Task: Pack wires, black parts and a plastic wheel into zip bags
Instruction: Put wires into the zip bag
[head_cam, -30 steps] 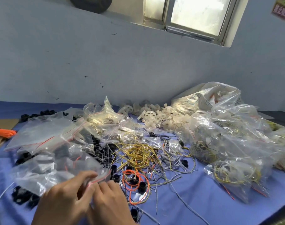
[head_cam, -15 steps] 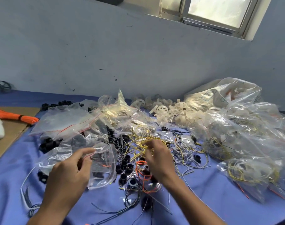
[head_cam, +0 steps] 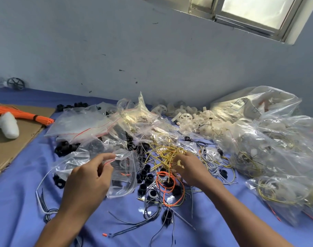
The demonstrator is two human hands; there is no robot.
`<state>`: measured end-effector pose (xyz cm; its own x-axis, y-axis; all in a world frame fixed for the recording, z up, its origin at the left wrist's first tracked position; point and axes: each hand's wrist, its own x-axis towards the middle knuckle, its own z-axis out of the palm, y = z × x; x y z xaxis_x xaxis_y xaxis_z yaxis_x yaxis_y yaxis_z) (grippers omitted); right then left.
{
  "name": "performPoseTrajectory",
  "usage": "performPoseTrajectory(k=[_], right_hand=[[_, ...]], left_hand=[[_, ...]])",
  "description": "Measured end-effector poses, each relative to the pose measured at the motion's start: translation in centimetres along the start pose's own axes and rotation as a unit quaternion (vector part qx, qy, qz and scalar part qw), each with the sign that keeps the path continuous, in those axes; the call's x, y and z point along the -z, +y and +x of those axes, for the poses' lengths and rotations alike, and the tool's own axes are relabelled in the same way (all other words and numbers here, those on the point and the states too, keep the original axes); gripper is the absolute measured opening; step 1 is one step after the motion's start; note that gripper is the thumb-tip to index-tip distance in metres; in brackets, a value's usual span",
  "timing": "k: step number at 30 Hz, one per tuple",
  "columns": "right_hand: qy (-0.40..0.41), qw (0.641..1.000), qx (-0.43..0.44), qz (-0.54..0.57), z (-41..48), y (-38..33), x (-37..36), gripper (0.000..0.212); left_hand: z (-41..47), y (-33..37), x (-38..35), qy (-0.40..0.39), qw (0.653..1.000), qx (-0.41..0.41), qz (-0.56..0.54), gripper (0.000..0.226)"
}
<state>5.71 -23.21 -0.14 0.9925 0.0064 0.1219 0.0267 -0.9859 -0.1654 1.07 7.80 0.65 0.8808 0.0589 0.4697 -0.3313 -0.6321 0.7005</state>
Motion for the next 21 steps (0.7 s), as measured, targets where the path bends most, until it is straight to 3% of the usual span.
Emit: performPoseTrajectory(k=[4,9,13,15,17,21], right_hand=[[-0.044,0.998,0.014,-0.053,0.1,0.0,-0.5,0.026],[0.064,0.998,0.011,0.004,0.3,-0.2,0.4,0.012],[0.124,0.977,-0.033,0.169,0.3,-0.1,2.6,0.012],[0.111,0.936,-0.068,0.327,0.2,-0.2,3.9,0.010],[0.082,0.872,-0.103,0.472,0.0,-0.4,4.8,0.008],[0.066,0.743,-0.126,0.654,-0.1,-0.4,5.7,0.010]], left_hand=[[0.0,0.0,-0.1,-0.004,1.000,-0.011,0.003,0.021],[-0.1,-0.1,0.0,-0.006,1.000,-0.003,-0.002,0.020],[0.3,-0.3,0.3,0.003,1.000,0.006,-0.009,0.019],[0.2,-0.2,0.3,0.005,1.000,0.009,-0.012,0.019],[0.2,0.0,0.2,0.003,1.000,0.009,-0.017,0.019],[0.1,0.1,0.1,0.000,1.000,0.013,-0.022,0.019]])
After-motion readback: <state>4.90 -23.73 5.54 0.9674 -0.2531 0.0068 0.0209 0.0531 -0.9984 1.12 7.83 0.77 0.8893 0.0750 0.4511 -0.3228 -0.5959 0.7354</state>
